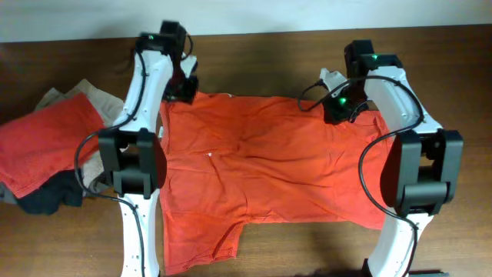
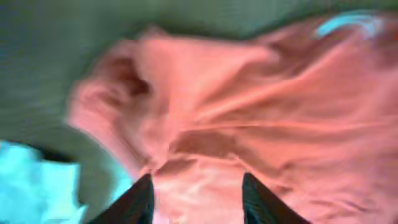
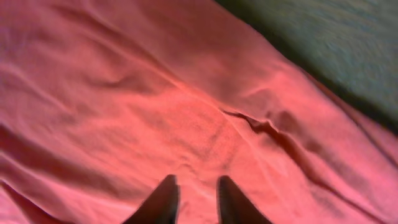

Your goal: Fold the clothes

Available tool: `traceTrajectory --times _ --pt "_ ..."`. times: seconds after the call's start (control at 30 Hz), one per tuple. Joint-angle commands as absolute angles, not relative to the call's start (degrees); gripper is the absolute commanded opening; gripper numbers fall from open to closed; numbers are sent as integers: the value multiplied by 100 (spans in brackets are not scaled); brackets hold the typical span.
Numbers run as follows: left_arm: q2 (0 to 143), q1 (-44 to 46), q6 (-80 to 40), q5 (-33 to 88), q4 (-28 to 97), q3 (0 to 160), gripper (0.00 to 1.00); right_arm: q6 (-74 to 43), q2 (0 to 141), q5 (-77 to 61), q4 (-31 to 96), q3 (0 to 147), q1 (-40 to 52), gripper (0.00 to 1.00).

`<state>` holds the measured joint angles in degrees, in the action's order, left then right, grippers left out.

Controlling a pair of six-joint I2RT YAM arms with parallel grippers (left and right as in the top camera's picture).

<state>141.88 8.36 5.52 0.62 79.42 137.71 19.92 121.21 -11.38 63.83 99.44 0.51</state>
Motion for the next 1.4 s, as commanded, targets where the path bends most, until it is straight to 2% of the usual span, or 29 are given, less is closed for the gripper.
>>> traceTrajectory --times 0.0,0.13,0.17,0.37,0.47,0.8,1.07,1.27,1.37 --pt "14162 799 523 106 8329 14803 53 1059 11841 -1026 6357 9968 -222 36" --pt "14162 860 528 972 8580 15155 57 10 11778 -1151 6377 9981 -727 68" --pt "14164 888 528 1116 8630 15155 57 -130 11778 -1310 6420 9981 -858 72" --pt "14359 1243 757 1181 9059 15093 57 -805 11780 -1586 6840 9974 -1516 73" --pt "14538 1533 1037 1157 9019 14986 57 -1481 11780 -1566 6781 9955 -1752 68" --pt "15454 1800 1090 1160 8991 14870 58 -1831 12020 -939 6455 9955 -1846 64" --pt "15734 1800 1087 1160 9028 14868 58 -1826 12320 -819 6257 9953 -1833 53" --pt "15736 1800 1087 1160 8960 14868 58 -1811 12556 -834 6149 9900 -1796 41" --pt "15736 1796 1087 1160 8941 14868 58 -1809 12584 -832 6134 9898 -1798 40"
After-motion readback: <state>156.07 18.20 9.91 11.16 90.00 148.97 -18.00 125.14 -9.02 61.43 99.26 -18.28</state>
